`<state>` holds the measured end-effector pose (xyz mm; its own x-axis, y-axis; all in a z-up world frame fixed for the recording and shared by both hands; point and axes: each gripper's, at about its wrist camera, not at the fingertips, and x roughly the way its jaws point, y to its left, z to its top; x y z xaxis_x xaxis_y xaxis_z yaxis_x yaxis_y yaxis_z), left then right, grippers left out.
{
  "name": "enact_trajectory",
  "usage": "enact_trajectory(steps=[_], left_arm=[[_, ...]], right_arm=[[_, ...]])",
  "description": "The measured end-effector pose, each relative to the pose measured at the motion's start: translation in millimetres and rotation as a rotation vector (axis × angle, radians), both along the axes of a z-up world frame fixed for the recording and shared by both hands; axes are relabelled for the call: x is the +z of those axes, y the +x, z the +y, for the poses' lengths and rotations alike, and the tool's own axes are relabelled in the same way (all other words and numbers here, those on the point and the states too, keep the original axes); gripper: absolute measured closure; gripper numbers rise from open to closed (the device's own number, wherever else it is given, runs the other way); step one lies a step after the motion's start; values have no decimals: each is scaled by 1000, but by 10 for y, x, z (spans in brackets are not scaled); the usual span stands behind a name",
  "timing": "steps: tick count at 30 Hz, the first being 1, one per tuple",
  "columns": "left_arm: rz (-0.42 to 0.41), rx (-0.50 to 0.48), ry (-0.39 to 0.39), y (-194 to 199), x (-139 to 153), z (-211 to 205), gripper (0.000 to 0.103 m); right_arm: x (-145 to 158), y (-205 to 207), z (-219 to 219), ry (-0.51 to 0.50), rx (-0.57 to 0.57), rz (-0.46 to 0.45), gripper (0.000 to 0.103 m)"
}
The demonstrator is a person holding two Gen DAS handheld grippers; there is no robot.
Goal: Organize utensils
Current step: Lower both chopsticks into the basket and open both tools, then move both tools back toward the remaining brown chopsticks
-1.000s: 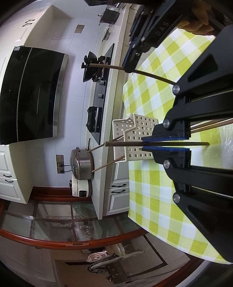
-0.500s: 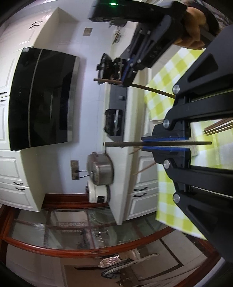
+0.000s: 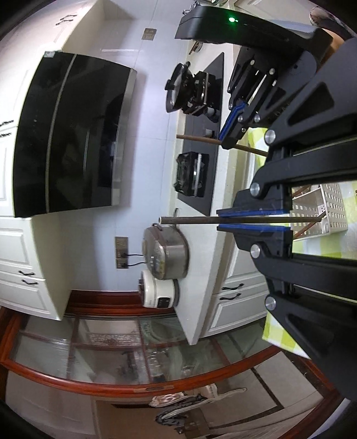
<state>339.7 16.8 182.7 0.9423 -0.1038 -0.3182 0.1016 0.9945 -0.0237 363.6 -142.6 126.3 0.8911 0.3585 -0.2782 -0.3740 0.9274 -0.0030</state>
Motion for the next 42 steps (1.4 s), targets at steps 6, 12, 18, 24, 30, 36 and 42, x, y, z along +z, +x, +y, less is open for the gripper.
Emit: enact_trajectory(steps=[6,12,18,24,30,36,42], left_arm=[[111,-6,-1,276,-407,57,98],[211,3,-19,484,-830,144,98],[234,56,-31,506,-1023,300,88],[191,103,-30,229,-989,420,62],[144,166,-59,-326,-1116,474,20],[174,207,-72,-854,-1501,490,7],[220,219,-102,-1193,-1856,496,5]], right_arm=[[-401,285,122,-87,12,118,97],[-751,452,136,-70,28,209,96],[-797,454,35,-40,15,227,91],[-757,242,-194,15,2,231,91],[-950,-210,-309,51,8,269,90],[-1453,-648,-333,84,7,380,65],[-1841,-948,-267,64,7,450,65]])
